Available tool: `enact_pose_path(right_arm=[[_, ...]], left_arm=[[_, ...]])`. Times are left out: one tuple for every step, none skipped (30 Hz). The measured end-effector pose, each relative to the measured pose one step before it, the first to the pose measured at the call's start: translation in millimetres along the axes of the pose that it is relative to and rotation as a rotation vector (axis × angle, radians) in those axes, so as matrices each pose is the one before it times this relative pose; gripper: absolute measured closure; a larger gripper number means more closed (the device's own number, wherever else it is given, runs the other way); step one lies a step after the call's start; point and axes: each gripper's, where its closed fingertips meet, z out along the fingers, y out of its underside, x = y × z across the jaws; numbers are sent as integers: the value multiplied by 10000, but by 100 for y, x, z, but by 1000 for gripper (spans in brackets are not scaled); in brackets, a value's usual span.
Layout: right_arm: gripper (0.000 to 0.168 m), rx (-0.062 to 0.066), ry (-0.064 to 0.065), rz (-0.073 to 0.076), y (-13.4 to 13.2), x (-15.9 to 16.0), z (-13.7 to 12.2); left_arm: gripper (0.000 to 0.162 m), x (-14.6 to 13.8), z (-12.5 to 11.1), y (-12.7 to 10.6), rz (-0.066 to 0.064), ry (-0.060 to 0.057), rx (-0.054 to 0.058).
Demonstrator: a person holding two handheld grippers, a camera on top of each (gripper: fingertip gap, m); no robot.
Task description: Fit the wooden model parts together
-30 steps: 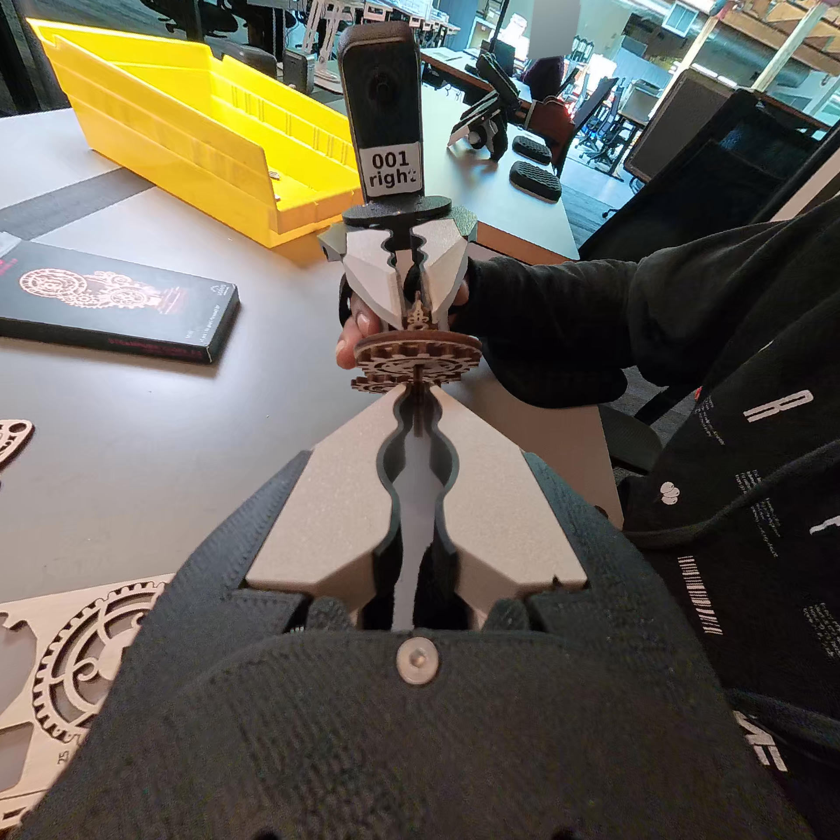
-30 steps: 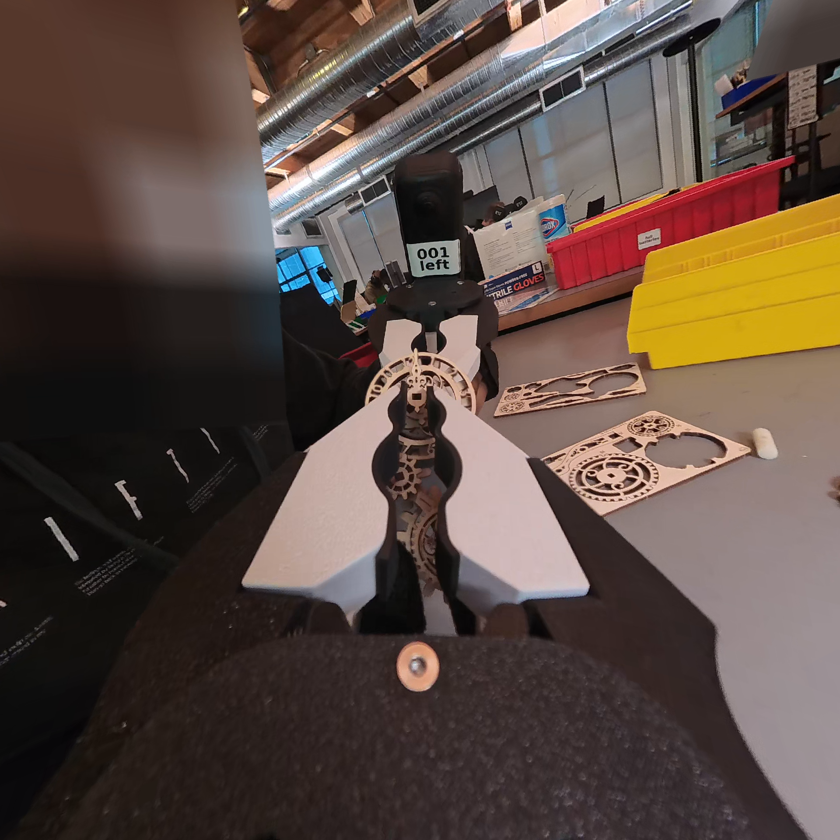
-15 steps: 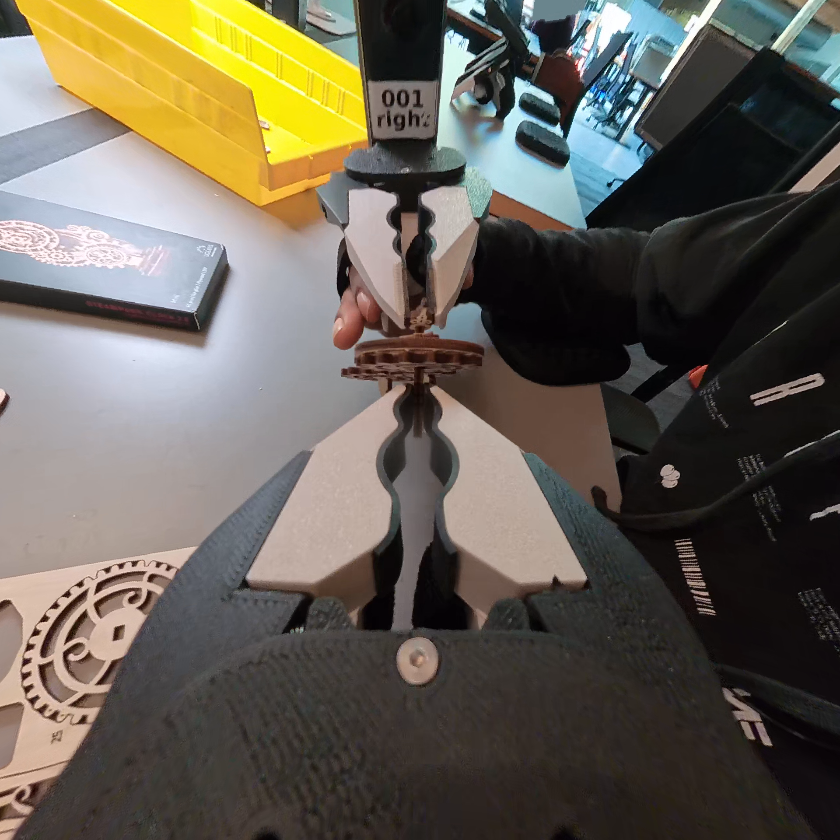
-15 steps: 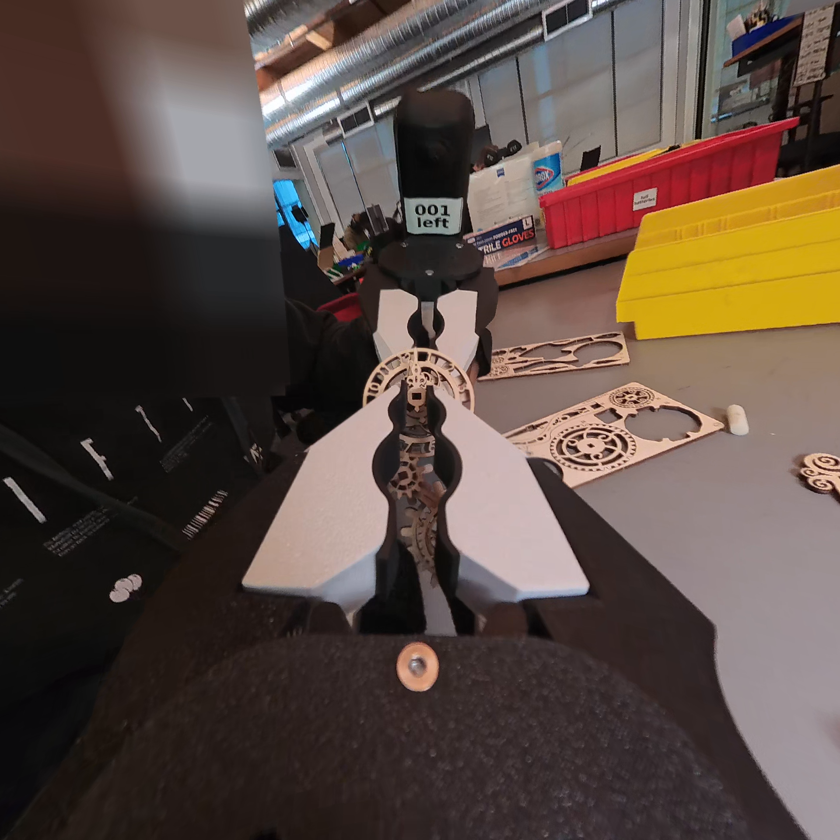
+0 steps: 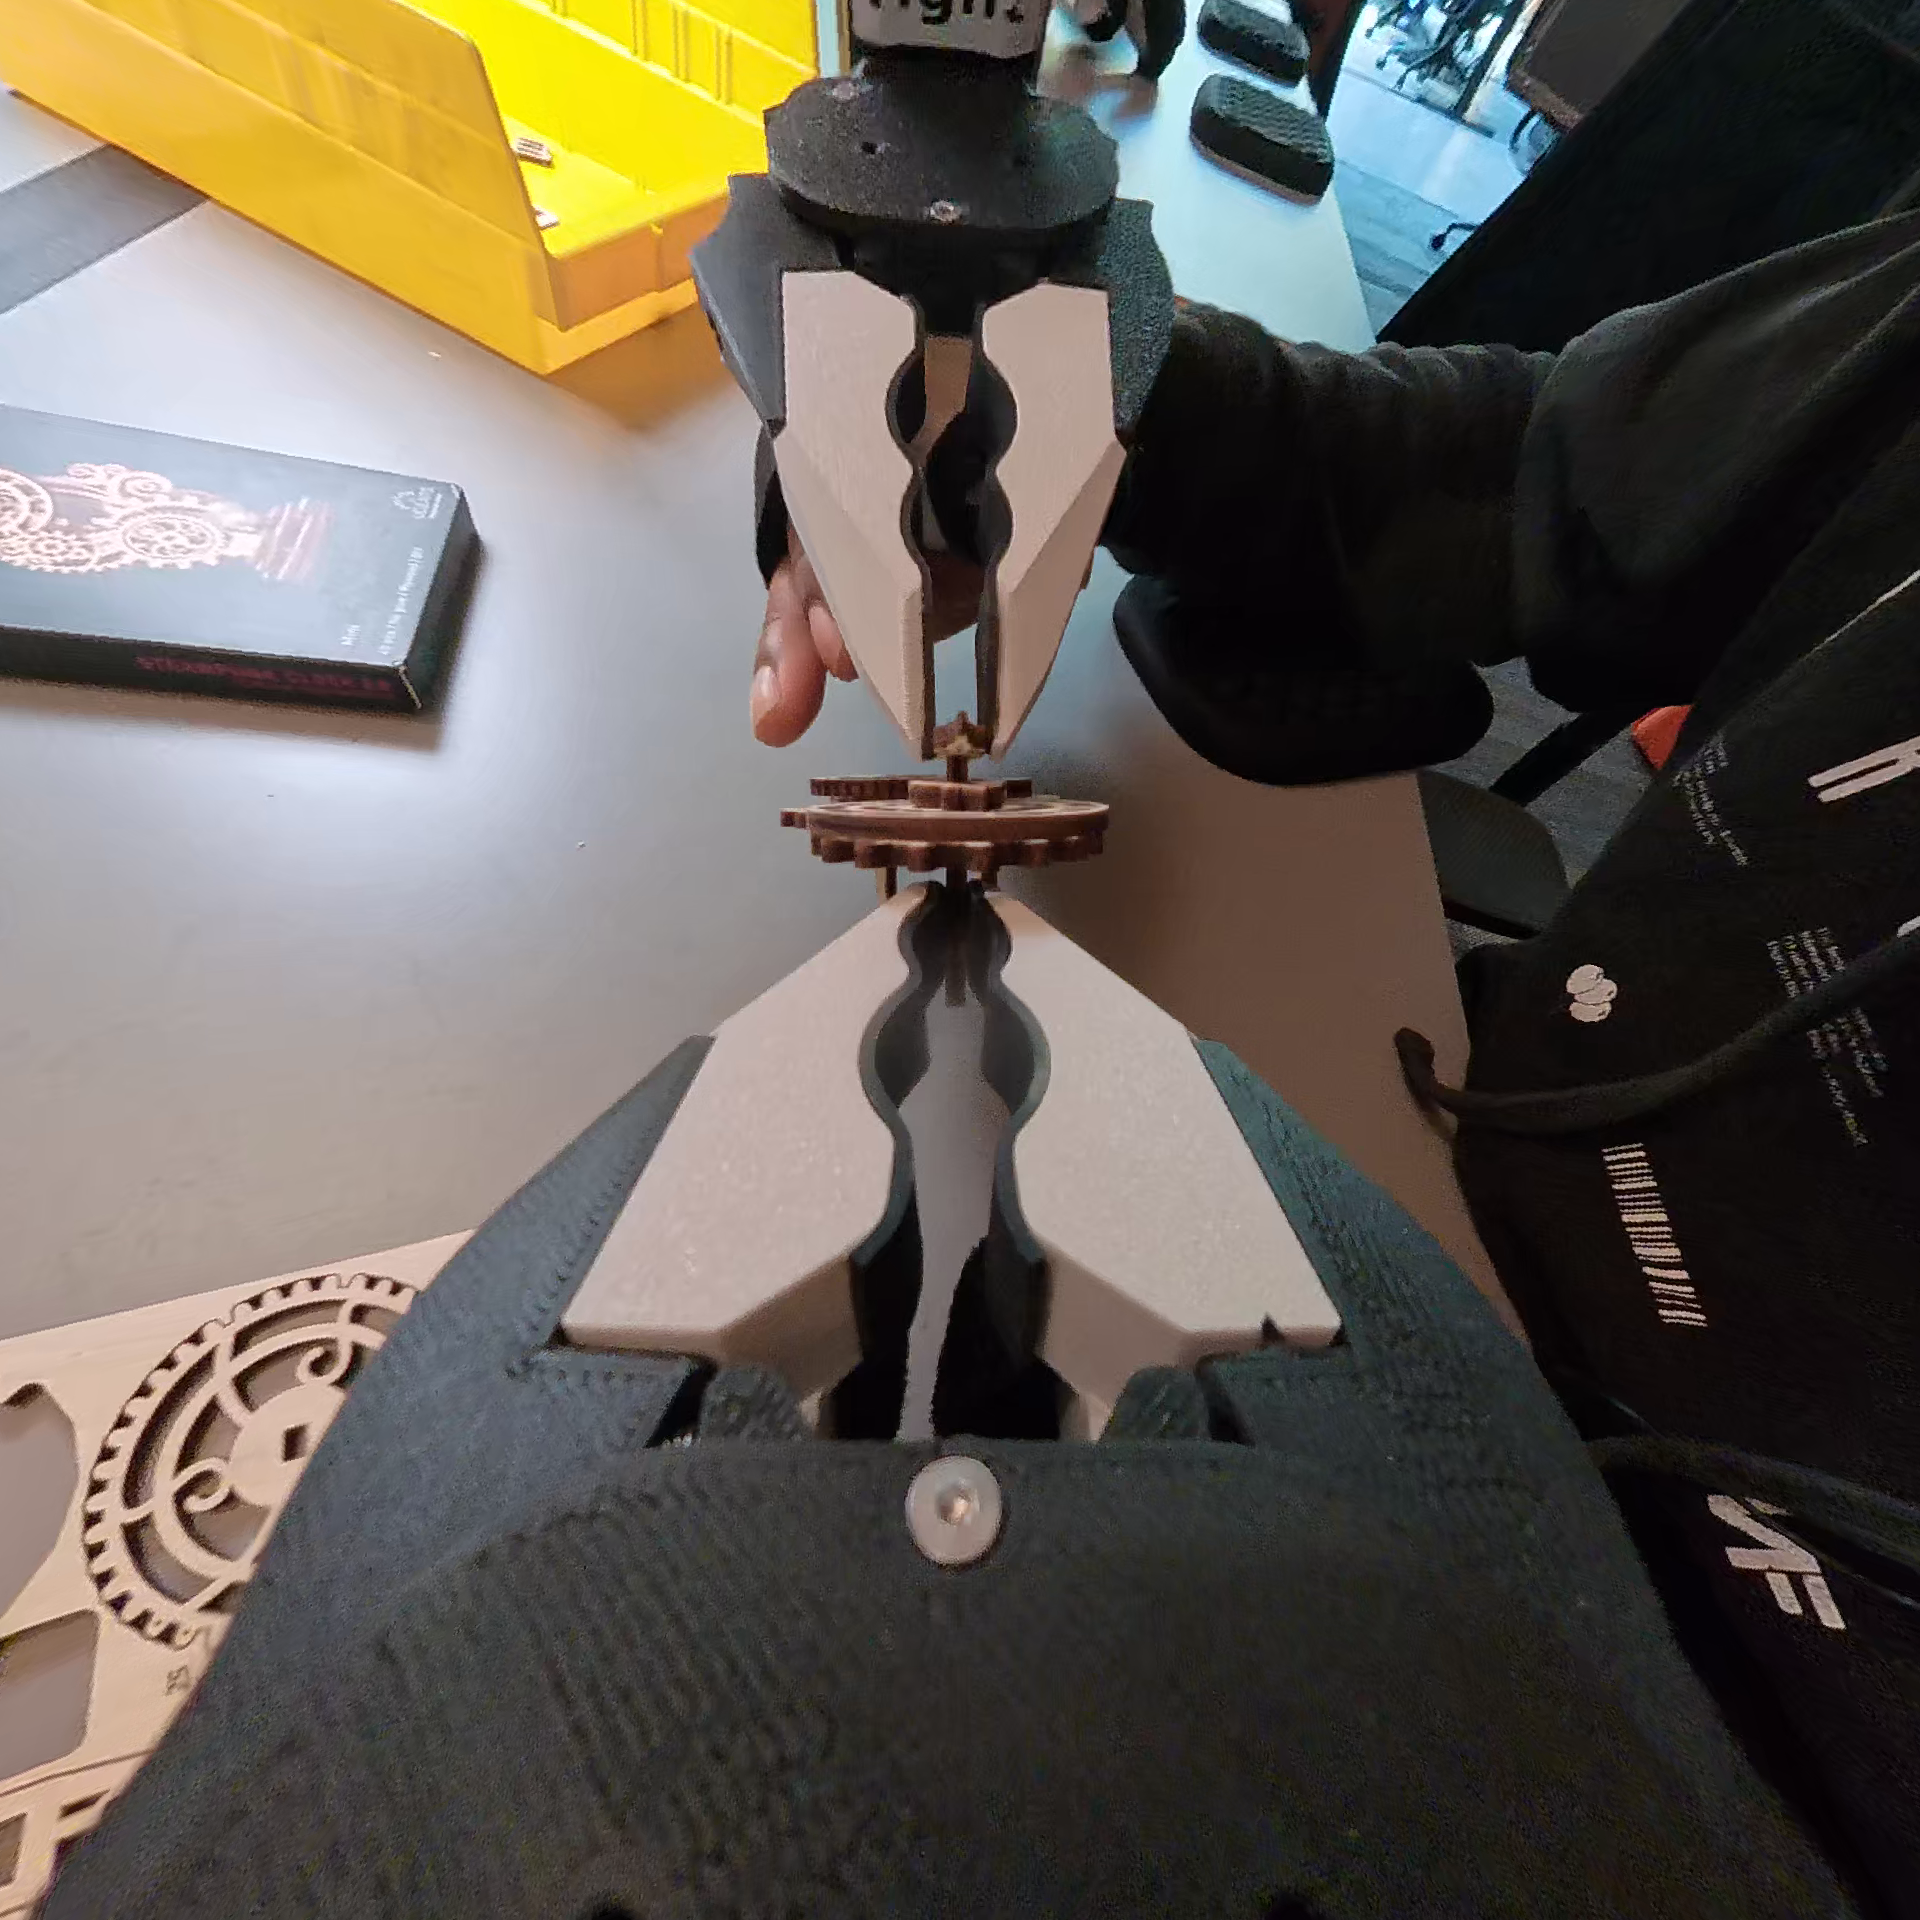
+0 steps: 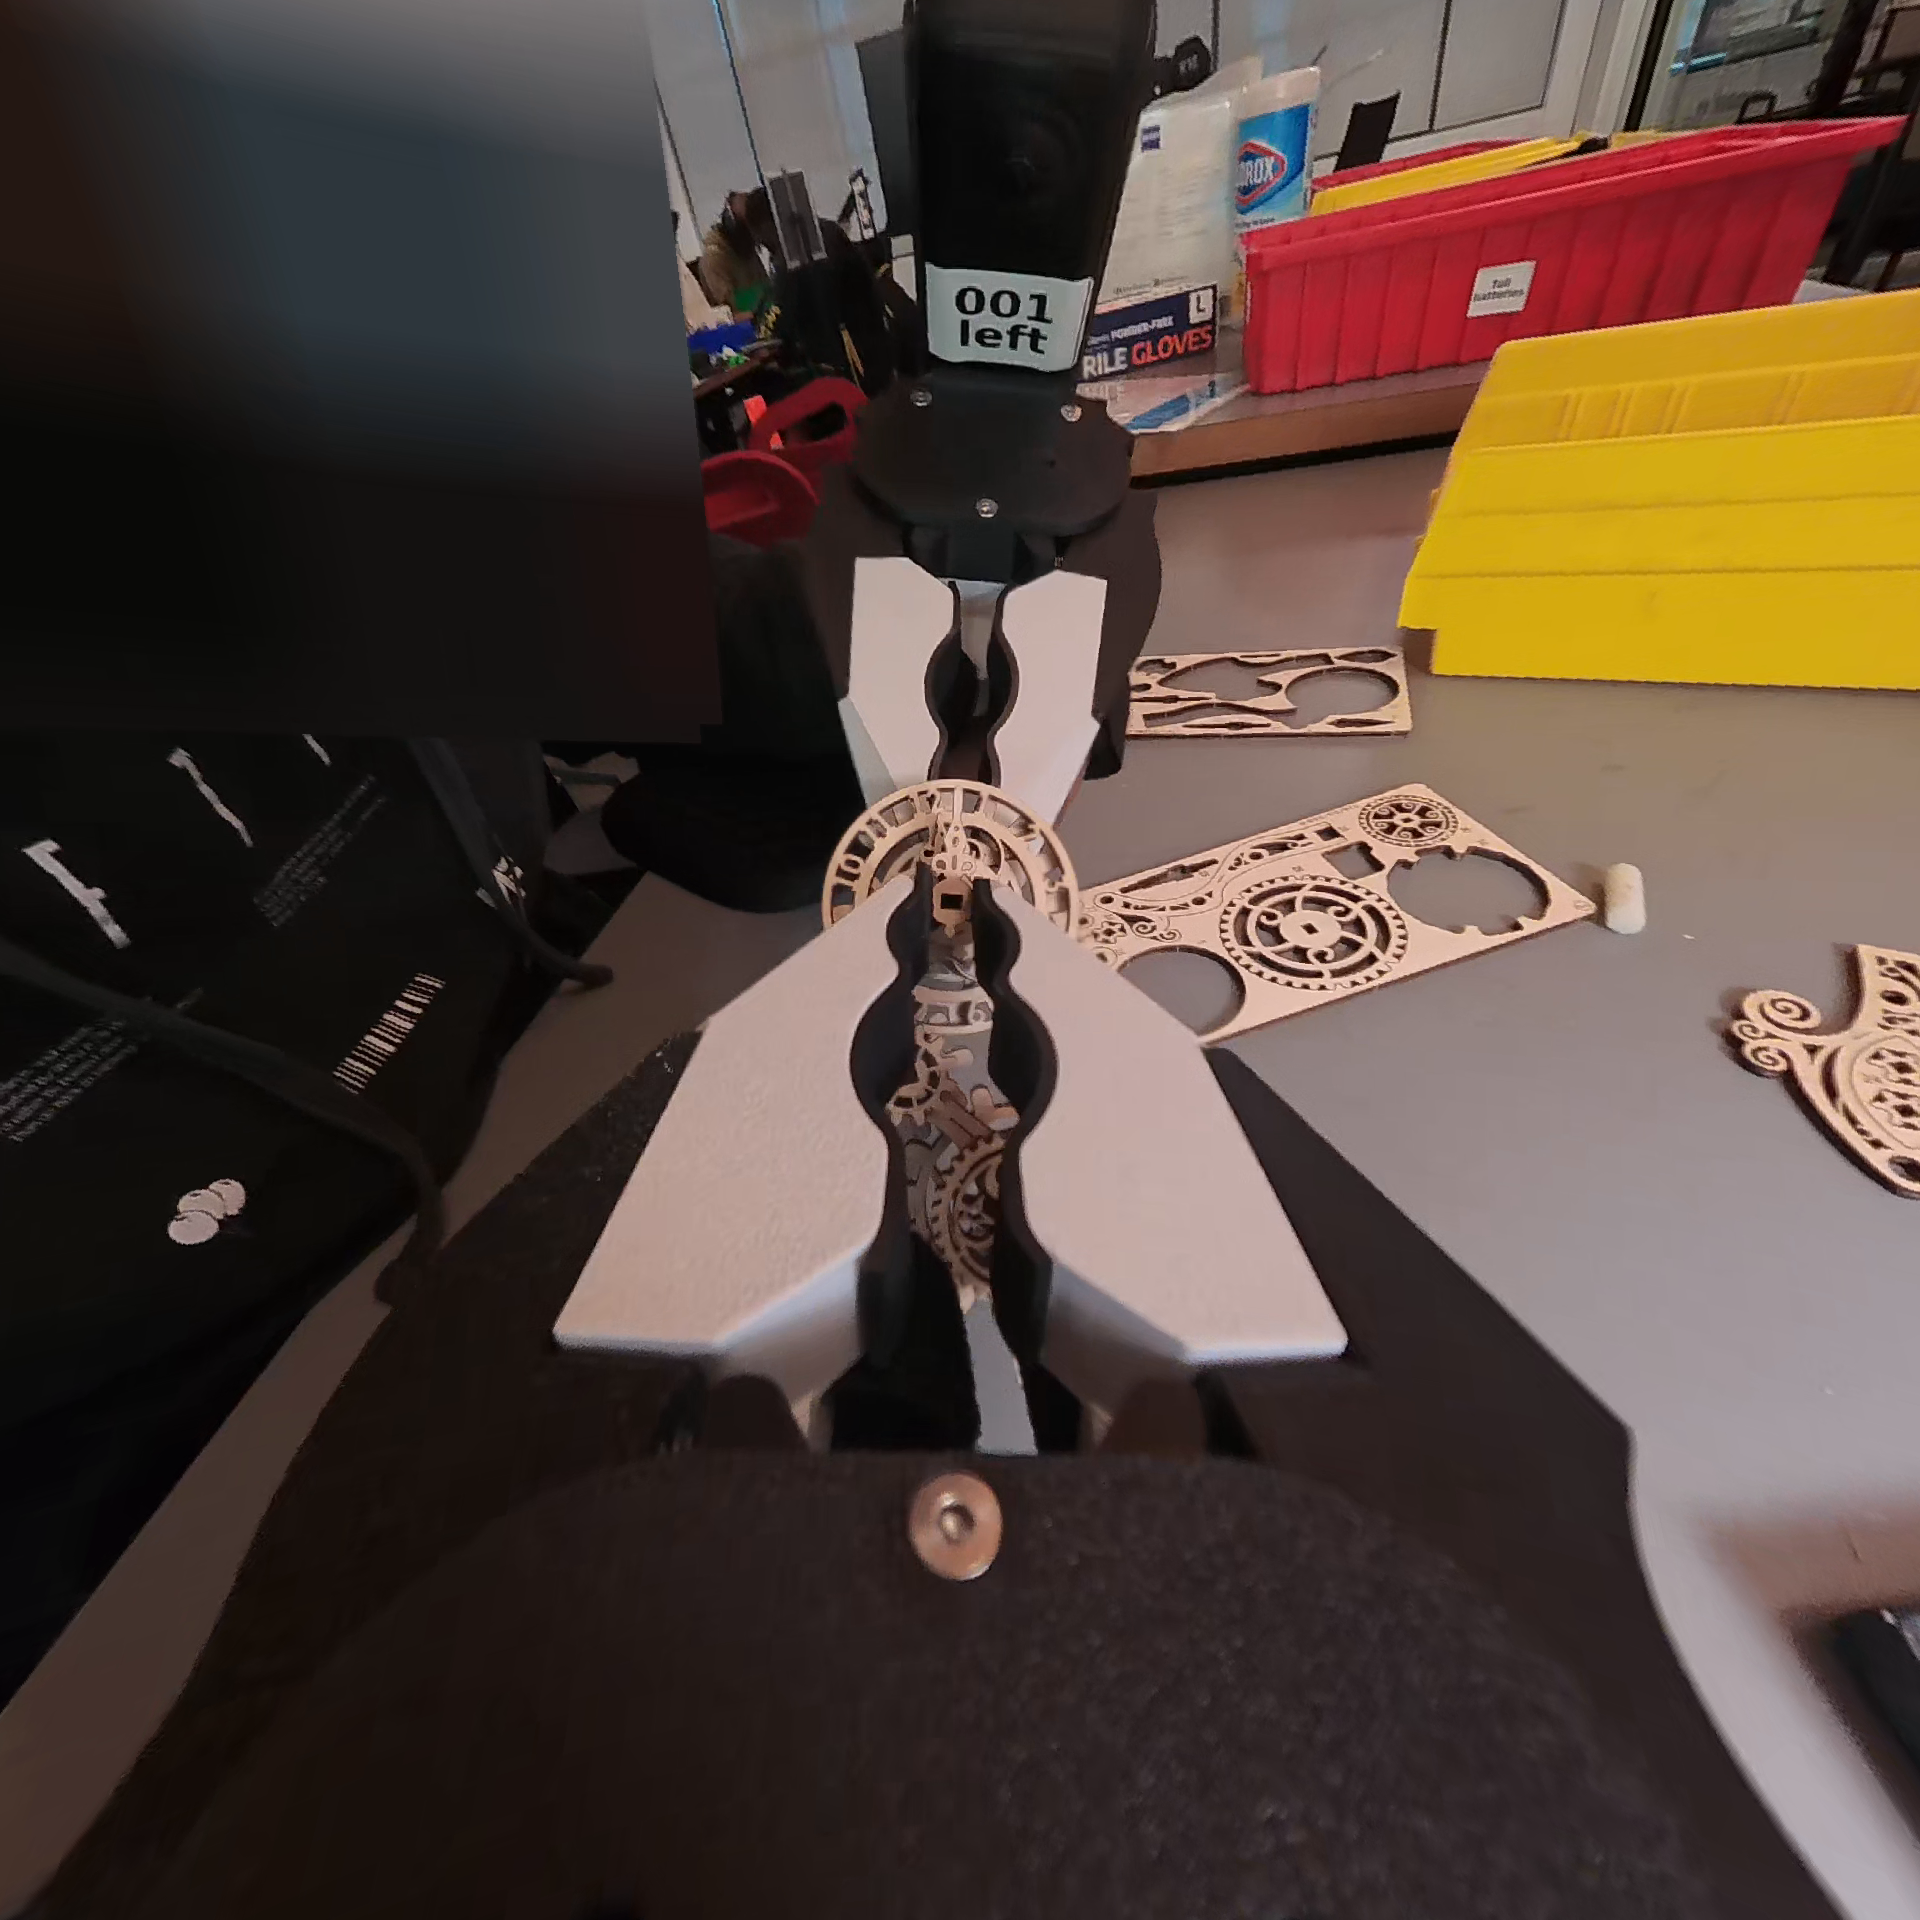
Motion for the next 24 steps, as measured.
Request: enact_pose_path(right_arm=[[162,-34,-11,60,111,4,26],[163,-166,42,-15,393,68,221],[162,-121,-46,80,312,-23,102],[162,80,-98,24,-87,-147,-28],[162,64,-85,9,-159,-191,-9],[162,-16,-26,-14,-86,-89,34],[162,-49,52,-52,33,37,76],[162,9,64,-9,37,95,72],[162,-15,3,31,90,45,56],[162,35,18,4,-7,36,4],[162,156,51,16,-213,43,-26],[162,219,81,24,-356,36,-45],[162,109,115,-74,-241,72,-55],[157,47,109,-70,-220,59,-75],[141,-12,-8,-10,-220,-69,-74],[133,137,-133,44,-479,-229,-205],[129,201,-15,-13,-564,-89,-309],[128,65,128,-128,-351,97,-345],[128,-79,169,-186,-100,114,-337],[128,-70,103,-160,-76,3,-298],[128,-63,99,-101,-45,-9,-248],[127,-132,132,-117,68,26,-168],[125,-211,136,-157,204,16,-107],[122,-242,162,-134,250,57,-76]], left_arm=[[162,32,57,23,-15,40,-26],[162,-36,94,177,18,-4,-121],[162,16,129,282,40,11,-160],[162,135,99,7,43,22,-7],[162,150,82,-66,113,-33,-24],[161,64,92,-6,62,-25,-26],[162,-31,27,44,-54,35,14],[162,-86,-31,65,-100,52,48],[162,-40,5,89,-37,34,14],[162,-36,42,31,61,-6,32],[161,-28,-11,-139,80,31,135],[161,-64,-57,-225,81,38,212],[161,-80,-44,-193,74,21,184],[161,3,-6,-198,136,35,174],[161,8,-4,-205,184,1,185],[161,-63,-10,-73,124,-30,91],[161,12,-39,-99,105,22,131],[161,38,-73,-195,98,42,184],[161,7,-90,-168,109,12,137],[161,71,-99,-208,191,35,166],[161,7,-119,-258,214,-23,193],[161,14,-89,-212,191,-13,155],[161,45,-97,-207,231,-1,186],[161,-49,-87,-137,198,-52,149]])
